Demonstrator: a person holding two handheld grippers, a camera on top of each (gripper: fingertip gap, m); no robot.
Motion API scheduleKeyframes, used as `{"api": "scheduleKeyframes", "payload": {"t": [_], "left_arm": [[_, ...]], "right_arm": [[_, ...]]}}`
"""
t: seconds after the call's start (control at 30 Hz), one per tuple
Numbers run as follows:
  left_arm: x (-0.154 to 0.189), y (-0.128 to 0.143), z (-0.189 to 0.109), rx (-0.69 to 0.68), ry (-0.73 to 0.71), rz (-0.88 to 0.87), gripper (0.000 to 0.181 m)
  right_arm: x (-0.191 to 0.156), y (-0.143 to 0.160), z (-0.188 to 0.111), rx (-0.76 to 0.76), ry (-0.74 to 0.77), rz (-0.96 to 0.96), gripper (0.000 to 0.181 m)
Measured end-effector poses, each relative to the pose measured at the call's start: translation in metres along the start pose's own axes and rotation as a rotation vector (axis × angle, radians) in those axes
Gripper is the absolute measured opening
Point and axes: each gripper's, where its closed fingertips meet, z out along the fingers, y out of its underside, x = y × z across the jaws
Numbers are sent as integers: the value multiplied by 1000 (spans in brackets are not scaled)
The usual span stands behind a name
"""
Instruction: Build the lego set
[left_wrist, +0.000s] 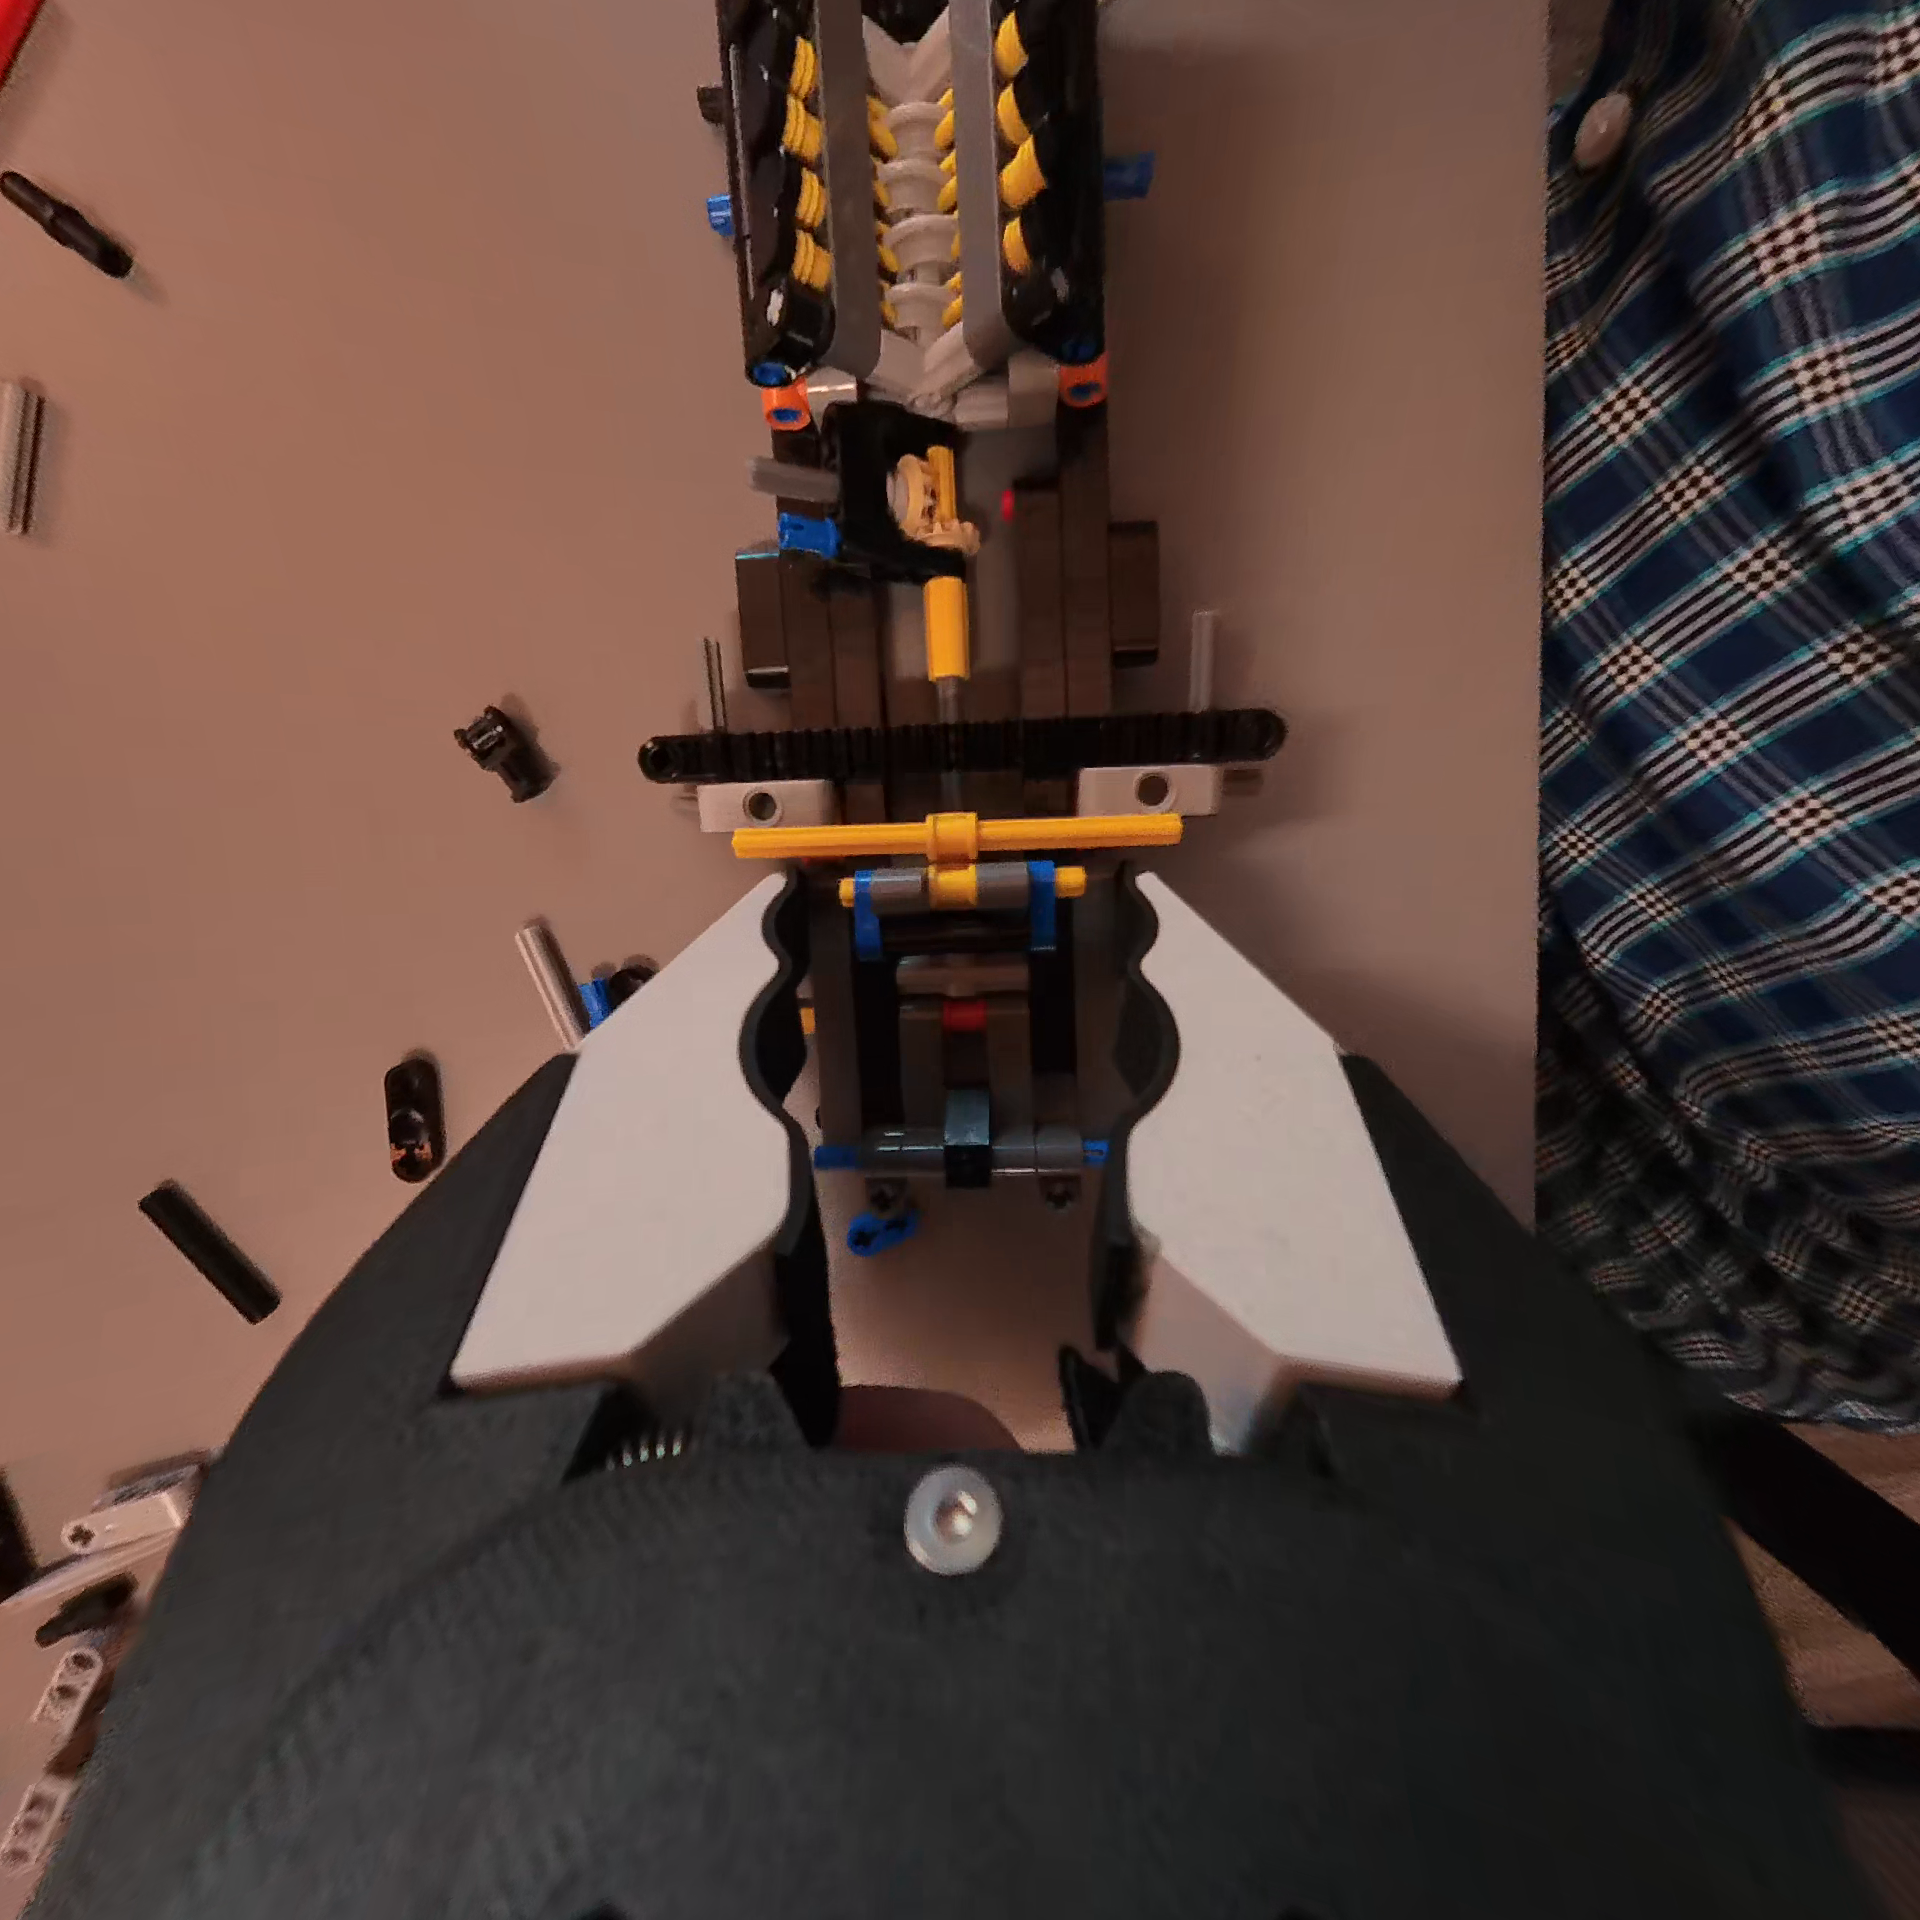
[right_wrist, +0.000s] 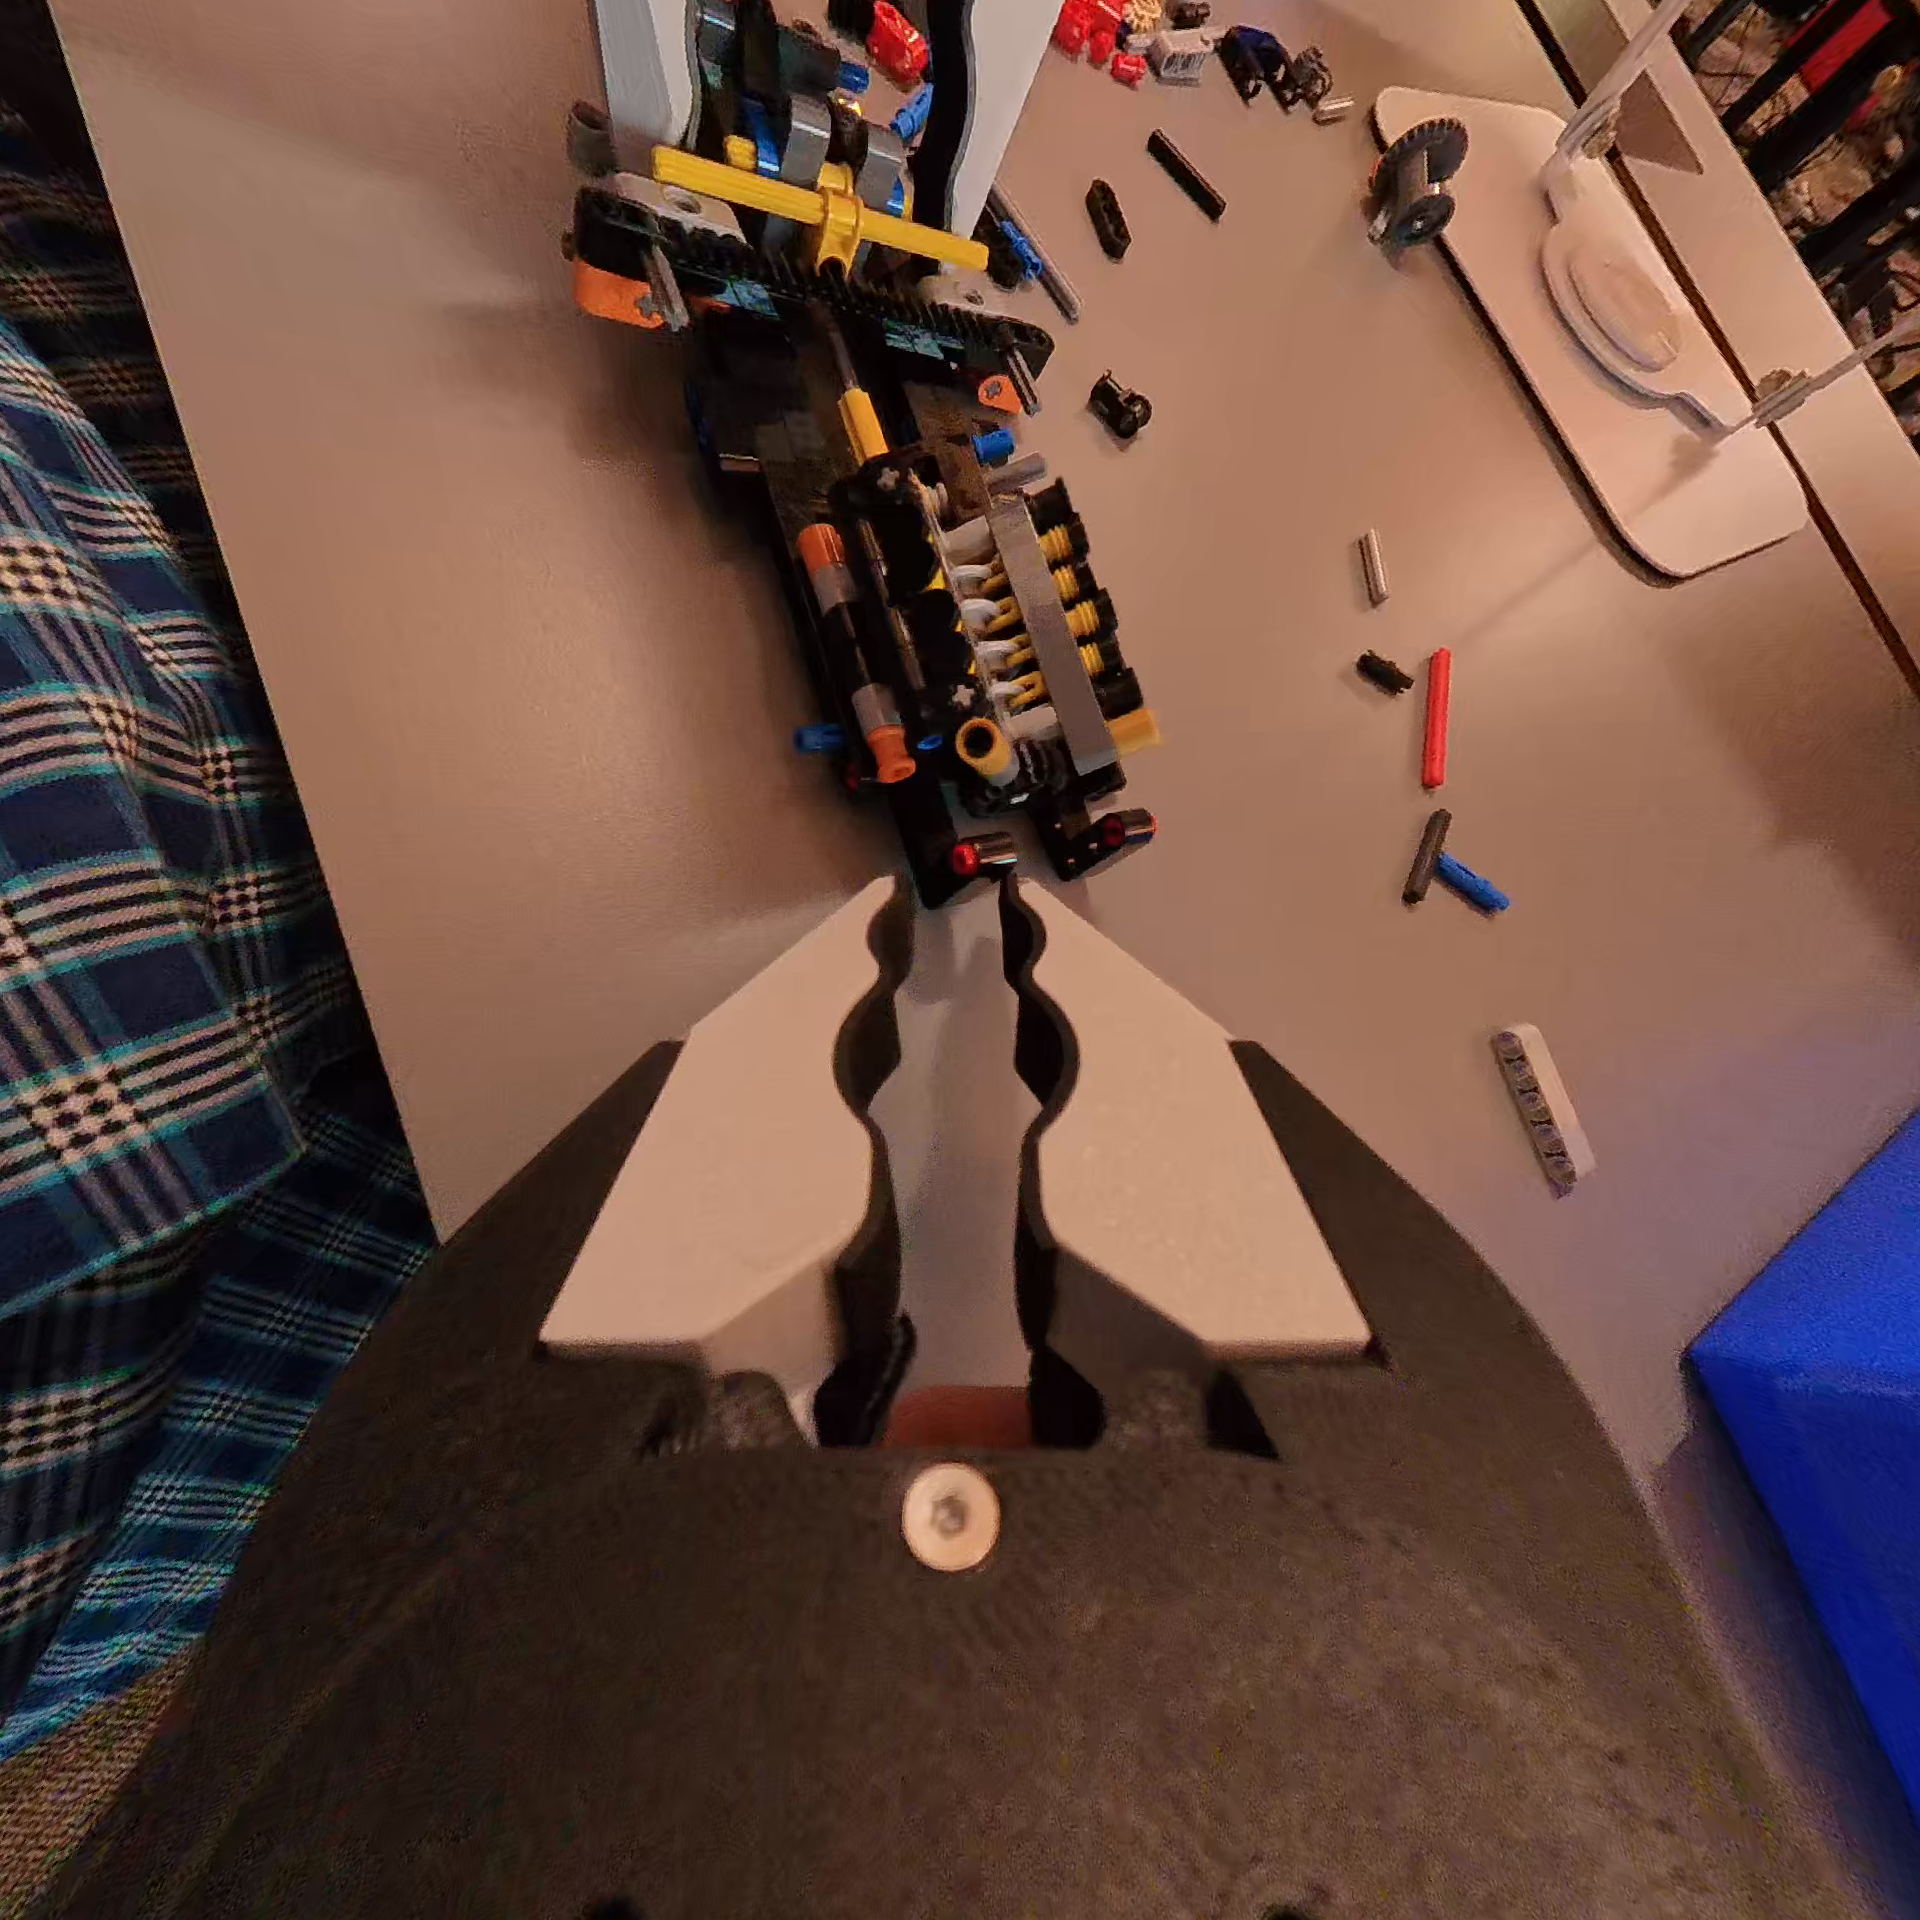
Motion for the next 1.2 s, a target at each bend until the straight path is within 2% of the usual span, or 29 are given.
{"api": "scheduleKeyframes", "payload": {"t": [0.63, 1.2], "left_arm": [[1, 10, 0, -104, -51, 52, 58], [6, 14, -9, -112, -67, 11, 64]], "right_arm": [[-19, -10, -4, 36, -39, -17, 9], [-15, -3, -4, 14, -72, 8, 17]]}}
